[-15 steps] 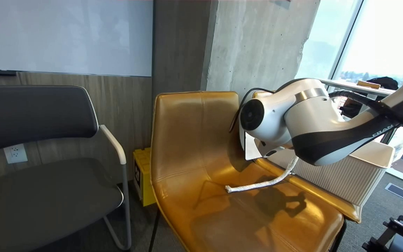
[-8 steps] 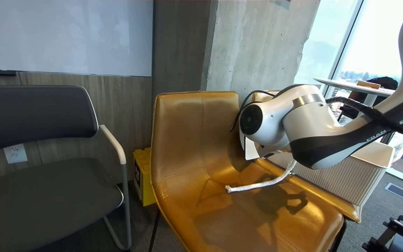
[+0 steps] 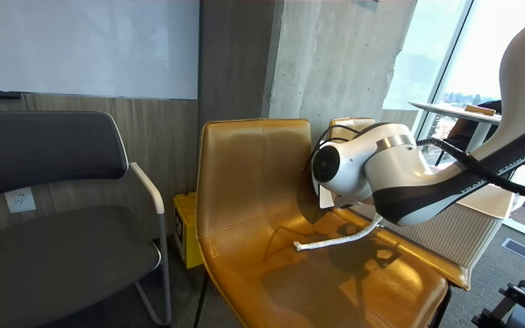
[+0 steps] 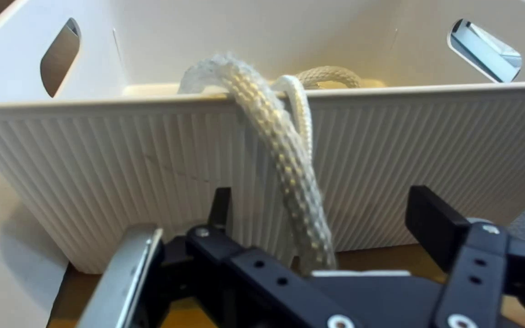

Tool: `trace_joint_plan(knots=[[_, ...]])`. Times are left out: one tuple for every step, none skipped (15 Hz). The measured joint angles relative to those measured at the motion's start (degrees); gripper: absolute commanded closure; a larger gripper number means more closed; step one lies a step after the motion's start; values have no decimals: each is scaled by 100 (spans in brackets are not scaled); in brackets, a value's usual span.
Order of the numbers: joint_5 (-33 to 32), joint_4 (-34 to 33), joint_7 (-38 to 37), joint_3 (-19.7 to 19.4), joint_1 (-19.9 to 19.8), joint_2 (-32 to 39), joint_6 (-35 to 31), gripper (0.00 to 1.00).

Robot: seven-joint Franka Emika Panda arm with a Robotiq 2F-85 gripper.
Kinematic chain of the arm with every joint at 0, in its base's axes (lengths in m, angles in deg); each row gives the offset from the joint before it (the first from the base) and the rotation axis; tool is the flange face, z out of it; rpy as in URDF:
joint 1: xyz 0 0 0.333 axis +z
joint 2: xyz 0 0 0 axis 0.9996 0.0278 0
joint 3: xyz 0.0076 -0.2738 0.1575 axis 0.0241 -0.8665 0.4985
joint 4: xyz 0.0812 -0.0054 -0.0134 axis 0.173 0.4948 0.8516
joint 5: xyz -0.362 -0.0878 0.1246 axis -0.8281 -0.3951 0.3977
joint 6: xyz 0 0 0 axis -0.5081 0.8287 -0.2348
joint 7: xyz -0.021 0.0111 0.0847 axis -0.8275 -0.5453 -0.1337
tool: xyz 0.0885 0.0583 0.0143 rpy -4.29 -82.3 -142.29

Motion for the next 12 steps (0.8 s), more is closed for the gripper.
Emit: trace_joint_plan(knots=[[0,-64,-86,-11,-3,56,-17,42],[0,-121,-175,-21,-3,104,-25,51],[0,-172,-252,-25,-3,139,-26,58],[0,-211,-331,-25,-3,163,-26,66],[0,-238,-403,-26,-1,177,-26,73],[0,-248,-478,-26,5,178,-26,80],[0,-251,-561,-26,14,178,-20,88],[1,-251,-648,-25,30,178,-6,95],[7,-252,-745,-23,51,178,16,100],[24,-252,-843,-11,76,174,49,100],[53,-252,-935,11,106,161,91,100],[114,-252,-1030,44,140,134,141,100]])
